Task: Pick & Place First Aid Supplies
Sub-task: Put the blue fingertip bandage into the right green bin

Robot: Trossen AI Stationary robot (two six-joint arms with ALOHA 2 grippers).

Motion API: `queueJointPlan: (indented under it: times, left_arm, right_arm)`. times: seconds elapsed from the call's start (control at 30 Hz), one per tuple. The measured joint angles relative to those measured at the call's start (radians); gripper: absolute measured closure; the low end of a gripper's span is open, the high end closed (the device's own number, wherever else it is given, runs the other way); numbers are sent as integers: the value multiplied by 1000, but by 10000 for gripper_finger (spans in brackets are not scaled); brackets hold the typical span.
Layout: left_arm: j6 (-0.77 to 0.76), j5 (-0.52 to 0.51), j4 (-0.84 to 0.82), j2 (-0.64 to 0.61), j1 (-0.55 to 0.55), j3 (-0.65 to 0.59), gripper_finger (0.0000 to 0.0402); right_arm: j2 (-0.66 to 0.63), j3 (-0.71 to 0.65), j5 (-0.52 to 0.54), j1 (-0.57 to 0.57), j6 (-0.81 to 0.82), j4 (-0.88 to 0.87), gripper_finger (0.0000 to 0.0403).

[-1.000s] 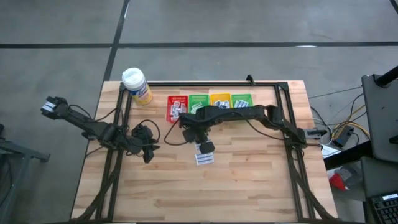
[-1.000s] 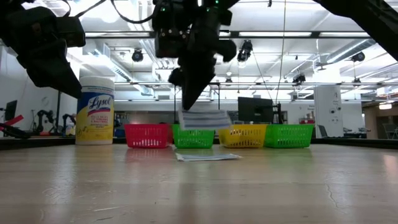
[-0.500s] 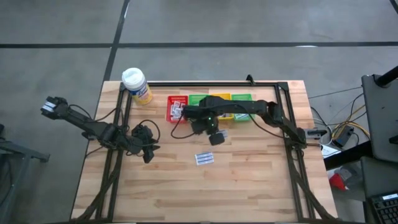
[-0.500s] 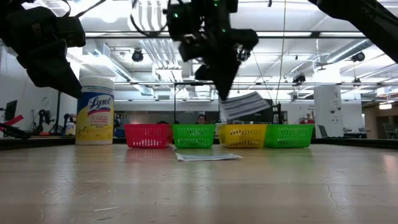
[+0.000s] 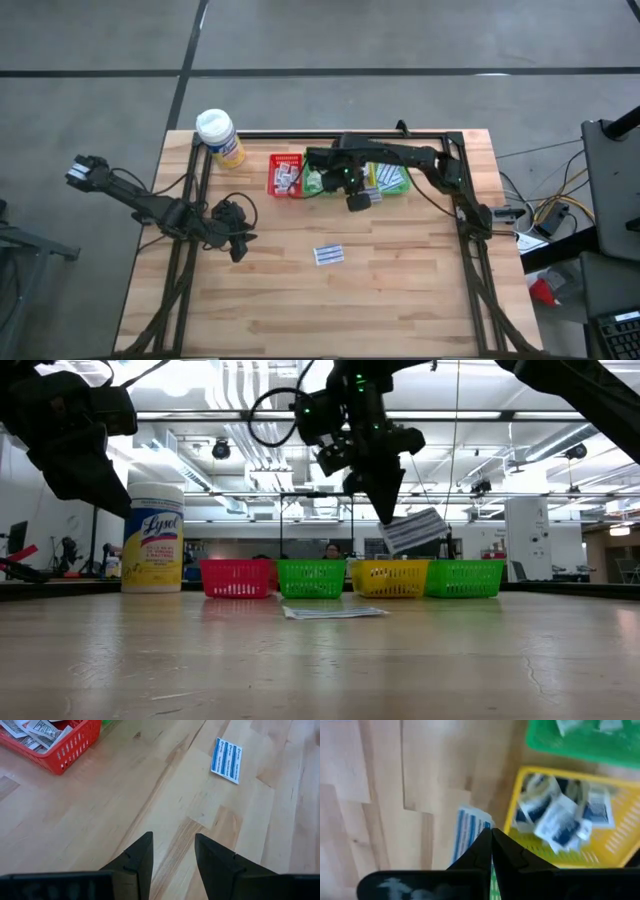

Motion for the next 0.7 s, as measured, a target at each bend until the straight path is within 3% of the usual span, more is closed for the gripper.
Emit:
queueJointPlan:
  times: [0.43,0.7]
  left_arm:
    - [1,-22,-2,0,0,0,264]
    - [-2,-35,-1,0,0,0,264]
  right_arm:
    - [-113,-36,77,-222,150,2,395]
    - [-162,-42,78,-354,336,7,395]
